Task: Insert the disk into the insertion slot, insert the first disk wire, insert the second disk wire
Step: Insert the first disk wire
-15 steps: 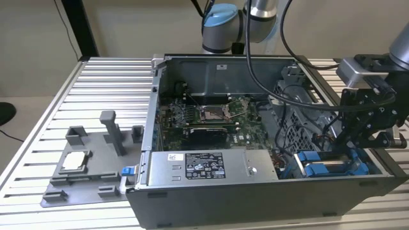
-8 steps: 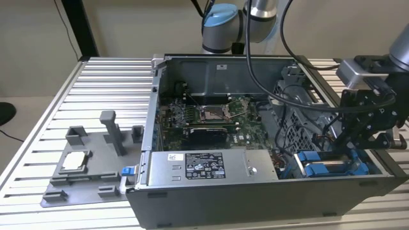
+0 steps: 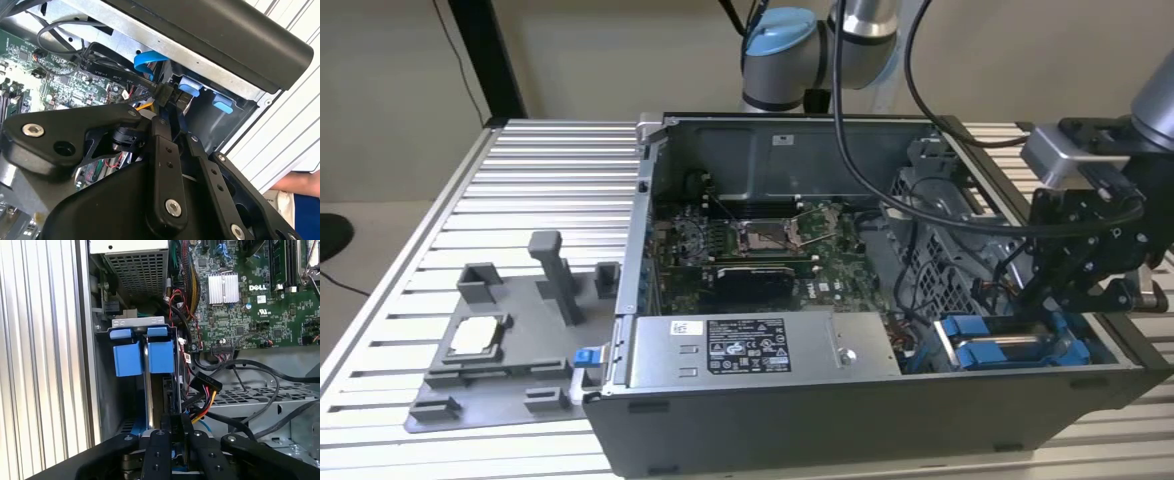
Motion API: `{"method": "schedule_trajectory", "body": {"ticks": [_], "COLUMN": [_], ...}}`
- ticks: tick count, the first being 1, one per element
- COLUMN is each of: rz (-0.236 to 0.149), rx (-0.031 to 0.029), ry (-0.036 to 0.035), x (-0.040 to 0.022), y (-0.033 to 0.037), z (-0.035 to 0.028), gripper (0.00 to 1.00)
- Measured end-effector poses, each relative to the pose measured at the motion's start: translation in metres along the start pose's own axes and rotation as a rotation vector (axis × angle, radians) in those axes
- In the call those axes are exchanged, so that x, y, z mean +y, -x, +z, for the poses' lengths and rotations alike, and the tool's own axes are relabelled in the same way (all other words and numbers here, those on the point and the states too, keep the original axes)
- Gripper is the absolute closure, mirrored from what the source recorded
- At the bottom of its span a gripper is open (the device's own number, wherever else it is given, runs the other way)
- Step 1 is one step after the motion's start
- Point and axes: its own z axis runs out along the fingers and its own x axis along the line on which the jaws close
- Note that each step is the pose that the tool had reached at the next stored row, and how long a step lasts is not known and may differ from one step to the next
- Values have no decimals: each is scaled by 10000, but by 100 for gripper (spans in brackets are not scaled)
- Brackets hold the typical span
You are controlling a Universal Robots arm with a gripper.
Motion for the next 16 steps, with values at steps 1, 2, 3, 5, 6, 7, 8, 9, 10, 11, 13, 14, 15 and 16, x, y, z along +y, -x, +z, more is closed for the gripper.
{"method": "schedule_trajectory", "body": {"ticks": [1, 2, 3, 5, 6, 7, 8, 9, 10, 11, 13, 14, 15, 16], "rz": [0, -1, -1, -1, -1, -1, 0, -1, 0, 0, 0, 0, 0, 0], "rx": [1, -4, -4, 0, 0, -1, -2, -1, -1, 2, 2, 4, 5, 6], "ry": [0, 0, 1, 0, 0, 0, 0, 1, 2, 3, 4, 5, 5, 6], "x": [0, -1, -1, -1, -1, -1, -1, -1, -2, -2, -2, -3, -3, -3], "y": [0, 0, 0, 0, 0, 0, 0, 0, 0, 0, 0, 0, 0, 0], "z": [2, 7, 10, 14, 16, 19, 23, 28, 35, 40, 51, 56, 63, 71], "gripper": [100, 100, 100, 100, 100, 100, 100, 100, 100, 100, 100, 100, 100, 100]}}
